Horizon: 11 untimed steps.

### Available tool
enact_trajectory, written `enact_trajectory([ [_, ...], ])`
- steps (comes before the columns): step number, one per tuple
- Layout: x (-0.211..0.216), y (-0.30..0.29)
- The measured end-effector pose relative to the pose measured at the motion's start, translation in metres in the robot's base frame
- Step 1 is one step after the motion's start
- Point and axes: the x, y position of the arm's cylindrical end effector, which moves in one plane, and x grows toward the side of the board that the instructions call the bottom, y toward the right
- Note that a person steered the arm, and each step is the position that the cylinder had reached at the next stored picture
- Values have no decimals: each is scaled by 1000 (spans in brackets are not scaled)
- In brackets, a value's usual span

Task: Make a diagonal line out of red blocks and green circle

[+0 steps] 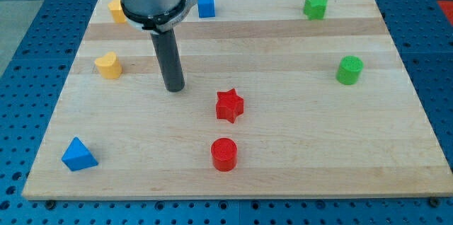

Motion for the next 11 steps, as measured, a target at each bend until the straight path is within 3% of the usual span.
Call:
enact_trajectory([
  [2,10,59],
  [5,37,63],
  [8,27,160],
  [11,27,162],
])
